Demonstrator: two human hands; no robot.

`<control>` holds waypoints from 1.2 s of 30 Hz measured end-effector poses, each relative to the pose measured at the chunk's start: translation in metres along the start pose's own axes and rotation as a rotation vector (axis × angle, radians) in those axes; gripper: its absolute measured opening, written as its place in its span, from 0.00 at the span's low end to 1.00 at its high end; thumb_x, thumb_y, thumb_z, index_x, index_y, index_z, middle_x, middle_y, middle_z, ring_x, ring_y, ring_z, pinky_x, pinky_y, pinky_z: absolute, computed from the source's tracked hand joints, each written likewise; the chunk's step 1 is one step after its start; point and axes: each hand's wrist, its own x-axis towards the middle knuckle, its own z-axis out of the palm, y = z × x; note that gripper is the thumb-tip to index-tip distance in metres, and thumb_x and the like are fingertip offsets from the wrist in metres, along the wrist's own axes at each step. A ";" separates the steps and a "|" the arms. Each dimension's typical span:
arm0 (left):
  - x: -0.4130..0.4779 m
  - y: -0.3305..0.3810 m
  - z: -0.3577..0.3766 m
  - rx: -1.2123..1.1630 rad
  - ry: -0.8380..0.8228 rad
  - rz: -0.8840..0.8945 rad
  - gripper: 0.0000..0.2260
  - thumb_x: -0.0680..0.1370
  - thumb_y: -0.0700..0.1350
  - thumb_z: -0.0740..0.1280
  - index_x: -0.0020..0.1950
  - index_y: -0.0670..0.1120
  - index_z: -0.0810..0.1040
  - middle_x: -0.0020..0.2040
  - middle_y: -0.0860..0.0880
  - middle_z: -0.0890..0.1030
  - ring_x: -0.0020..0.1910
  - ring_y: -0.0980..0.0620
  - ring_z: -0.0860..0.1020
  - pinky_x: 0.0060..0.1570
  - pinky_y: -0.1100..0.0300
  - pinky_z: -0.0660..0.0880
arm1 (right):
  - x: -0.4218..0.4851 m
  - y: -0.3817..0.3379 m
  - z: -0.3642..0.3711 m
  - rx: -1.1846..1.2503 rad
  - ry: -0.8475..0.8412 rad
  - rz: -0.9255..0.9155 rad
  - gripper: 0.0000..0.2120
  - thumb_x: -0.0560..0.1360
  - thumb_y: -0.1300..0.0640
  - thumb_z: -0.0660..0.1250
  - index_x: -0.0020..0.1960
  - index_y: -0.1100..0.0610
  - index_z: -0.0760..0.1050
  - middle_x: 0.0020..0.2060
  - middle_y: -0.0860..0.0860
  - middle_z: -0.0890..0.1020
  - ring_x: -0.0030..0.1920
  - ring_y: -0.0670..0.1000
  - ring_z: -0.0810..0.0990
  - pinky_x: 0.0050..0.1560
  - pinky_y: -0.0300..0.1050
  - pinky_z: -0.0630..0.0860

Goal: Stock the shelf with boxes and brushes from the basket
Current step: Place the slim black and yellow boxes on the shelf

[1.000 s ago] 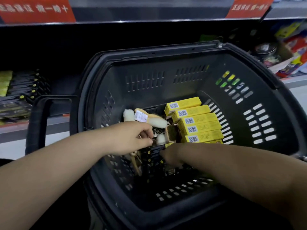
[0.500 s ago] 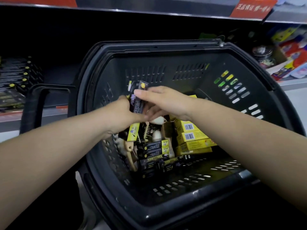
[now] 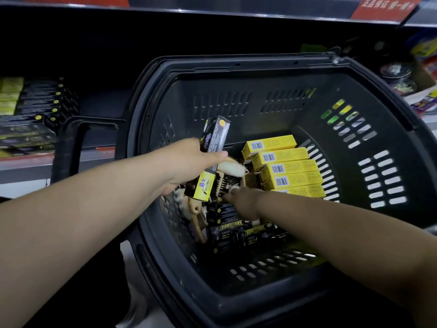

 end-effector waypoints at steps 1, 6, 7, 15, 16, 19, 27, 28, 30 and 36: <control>0.000 0.000 0.000 0.004 -0.005 0.001 0.23 0.75 0.56 0.67 0.64 0.44 0.73 0.61 0.42 0.77 0.61 0.42 0.75 0.64 0.44 0.70 | 0.002 0.000 0.000 -0.036 0.003 -0.001 0.32 0.77 0.65 0.59 0.76 0.56 0.49 0.71 0.62 0.59 0.66 0.65 0.67 0.60 0.57 0.72; 0.000 0.001 0.001 0.009 -0.006 -0.008 0.23 0.75 0.55 0.67 0.63 0.41 0.72 0.61 0.40 0.77 0.62 0.42 0.74 0.65 0.44 0.69 | 0.005 0.005 0.000 -0.019 0.064 -0.027 0.28 0.79 0.54 0.62 0.74 0.55 0.55 0.69 0.61 0.62 0.67 0.63 0.67 0.63 0.56 0.70; 0.000 0.001 0.001 0.017 -0.008 -0.009 0.23 0.75 0.55 0.67 0.63 0.41 0.73 0.61 0.40 0.77 0.62 0.42 0.74 0.65 0.44 0.69 | 0.005 0.005 0.000 0.010 0.081 -0.047 0.27 0.78 0.52 0.63 0.73 0.56 0.57 0.68 0.60 0.64 0.66 0.62 0.68 0.62 0.55 0.70; 0.003 -0.002 0.000 0.028 0.006 0.023 0.20 0.75 0.53 0.68 0.61 0.43 0.74 0.58 0.43 0.79 0.60 0.45 0.75 0.65 0.47 0.69 | 0.007 0.020 -0.004 0.332 0.045 -0.027 0.26 0.72 0.57 0.71 0.66 0.55 0.64 0.51 0.53 0.76 0.47 0.53 0.71 0.44 0.43 0.68; 0.004 -0.003 0.000 0.029 0.011 0.021 0.19 0.75 0.53 0.68 0.62 0.44 0.74 0.58 0.44 0.79 0.60 0.45 0.75 0.65 0.47 0.69 | 0.006 0.026 -0.007 0.355 0.017 -0.012 0.25 0.72 0.54 0.72 0.65 0.54 0.66 0.48 0.50 0.76 0.47 0.53 0.71 0.46 0.44 0.69; 0.005 -0.003 0.000 -0.022 0.029 -0.016 0.21 0.76 0.53 0.67 0.64 0.44 0.72 0.59 0.43 0.78 0.60 0.44 0.76 0.64 0.47 0.69 | -0.009 0.047 -0.028 0.569 0.009 0.001 0.18 0.71 0.51 0.72 0.56 0.55 0.70 0.49 0.50 0.78 0.51 0.54 0.77 0.53 0.49 0.74; 0.001 0.004 -0.001 -0.103 0.028 -0.001 0.38 0.65 0.63 0.70 0.69 0.46 0.70 0.63 0.44 0.77 0.62 0.43 0.75 0.63 0.46 0.71 | -0.063 0.054 -0.095 1.461 0.026 -0.458 0.12 0.69 0.58 0.67 0.53 0.56 0.74 0.44 0.50 0.85 0.44 0.46 0.84 0.45 0.34 0.78; 0.000 0.005 -0.001 -0.090 0.031 0.007 0.40 0.61 0.63 0.71 0.69 0.46 0.70 0.63 0.45 0.77 0.62 0.44 0.75 0.63 0.47 0.71 | -0.062 0.050 -0.097 1.475 0.044 -0.476 0.10 0.70 0.58 0.66 0.51 0.57 0.74 0.43 0.49 0.85 0.43 0.45 0.84 0.45 0.33 0.78; 0.000 0.004 -0.001 -0.051 0.036 0.035 0.38 0.59 0.60 0.74 0.65 0.46 0.73 0.59 0.46 0.79 0.59 0.47 0.77 0.63 0.49 0.72 | -0.060 0.046 -0.094 1.525 0.048 -0.495 0.10 0.70 0.59 0.65 0.51 0.57 0.74 0.42 0.50 0.85 0.43 0.45 0.84 0.46 0.34 0.79; 0.009 -0.004 -0.003 0.032 0.116 0.024 0.29 0.66 0.48 0.78 0.63 0.44 0.73 0.56 0.44 0.79 0.56 0.44 0.78 0.60 0.47 0.73 | -0.037 0.045 -0.064 1.348 -0.106 -0.370 0.21 0.71 0.67 0.68 0.60 0.53 0.70 0.58 0.54 0.79 0.57 0.50 0.78 0.63 0.46 0.73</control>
